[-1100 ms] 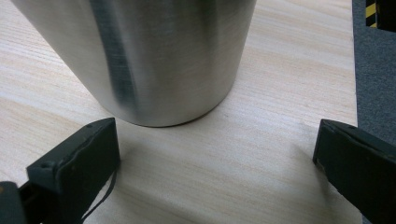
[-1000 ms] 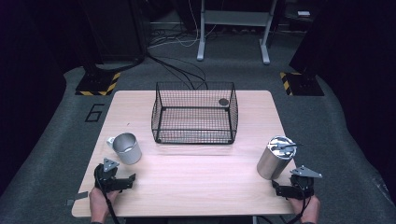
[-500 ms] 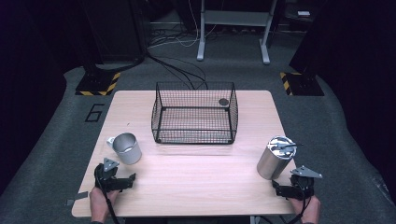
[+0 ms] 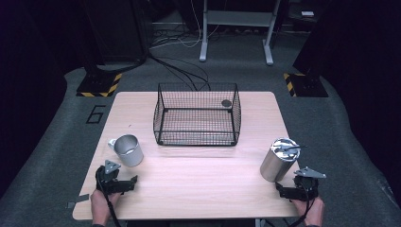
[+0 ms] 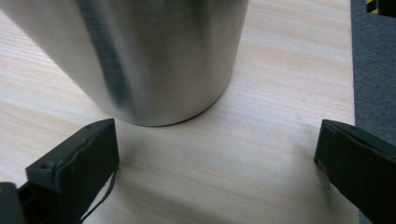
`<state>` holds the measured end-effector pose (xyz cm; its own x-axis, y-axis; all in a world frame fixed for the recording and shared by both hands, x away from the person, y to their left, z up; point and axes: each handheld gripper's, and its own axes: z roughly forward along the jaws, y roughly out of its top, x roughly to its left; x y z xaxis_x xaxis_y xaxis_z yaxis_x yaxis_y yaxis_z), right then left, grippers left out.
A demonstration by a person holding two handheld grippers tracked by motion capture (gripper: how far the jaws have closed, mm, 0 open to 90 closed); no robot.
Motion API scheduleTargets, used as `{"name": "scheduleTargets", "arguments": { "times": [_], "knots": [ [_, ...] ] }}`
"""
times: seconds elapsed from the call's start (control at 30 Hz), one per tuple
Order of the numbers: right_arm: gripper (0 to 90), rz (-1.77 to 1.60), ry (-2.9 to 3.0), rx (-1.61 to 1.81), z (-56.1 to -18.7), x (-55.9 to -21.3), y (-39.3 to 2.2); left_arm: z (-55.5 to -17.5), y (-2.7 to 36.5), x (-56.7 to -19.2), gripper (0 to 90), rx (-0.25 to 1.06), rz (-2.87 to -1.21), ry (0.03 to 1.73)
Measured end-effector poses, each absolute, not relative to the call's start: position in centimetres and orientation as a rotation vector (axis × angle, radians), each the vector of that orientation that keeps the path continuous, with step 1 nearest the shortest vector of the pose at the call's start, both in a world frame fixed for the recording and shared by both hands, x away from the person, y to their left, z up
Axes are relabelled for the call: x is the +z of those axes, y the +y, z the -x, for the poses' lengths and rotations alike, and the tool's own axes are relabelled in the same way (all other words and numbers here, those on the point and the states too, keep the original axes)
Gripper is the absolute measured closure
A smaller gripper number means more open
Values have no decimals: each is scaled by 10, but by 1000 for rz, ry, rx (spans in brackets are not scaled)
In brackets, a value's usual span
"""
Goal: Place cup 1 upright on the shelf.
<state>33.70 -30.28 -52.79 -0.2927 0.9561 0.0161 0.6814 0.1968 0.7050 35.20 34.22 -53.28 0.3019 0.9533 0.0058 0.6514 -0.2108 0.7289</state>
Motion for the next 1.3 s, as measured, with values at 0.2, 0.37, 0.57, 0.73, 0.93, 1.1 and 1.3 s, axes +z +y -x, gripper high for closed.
{"name": "scheduleTargets", "arguments": {
  "times": [0.2, 0.37, 0.57, 0.73, 0.93, 1.1, 1.3],
  "knots": [
    [0, -1545, 2055, 887, -329, -522, -304, -352, 342, -533, 5, 622, -1949, 1424],
    [0, -1554, 2036, 956, -322, -509, -303, -352, 342, -533, 5, 623, -1949, 1424],
    [0, -1530, 2034, 998, -317, -494, -300, -352, 342, -533, 5, 623, -1950, 1427],
    [0, -1477, 2031, 1043, -314, -474, -295, -352, 343, -533, 6, 623, -1949, 1428],
    [0, -1433, 2005, 1091, -312, -454, -288, -352, 342, -533, 5, 623, -1949, 1428],
    [0, -1396, 1991, 1103, -314, -441, -282, -352, 342, -533, 6, 624, -1949, 1428],
    [0, -1377, 1971, 1115, -322, -427, -278, -352, 343, -533, 6, 623, -1949, 1428]
  ]
}}
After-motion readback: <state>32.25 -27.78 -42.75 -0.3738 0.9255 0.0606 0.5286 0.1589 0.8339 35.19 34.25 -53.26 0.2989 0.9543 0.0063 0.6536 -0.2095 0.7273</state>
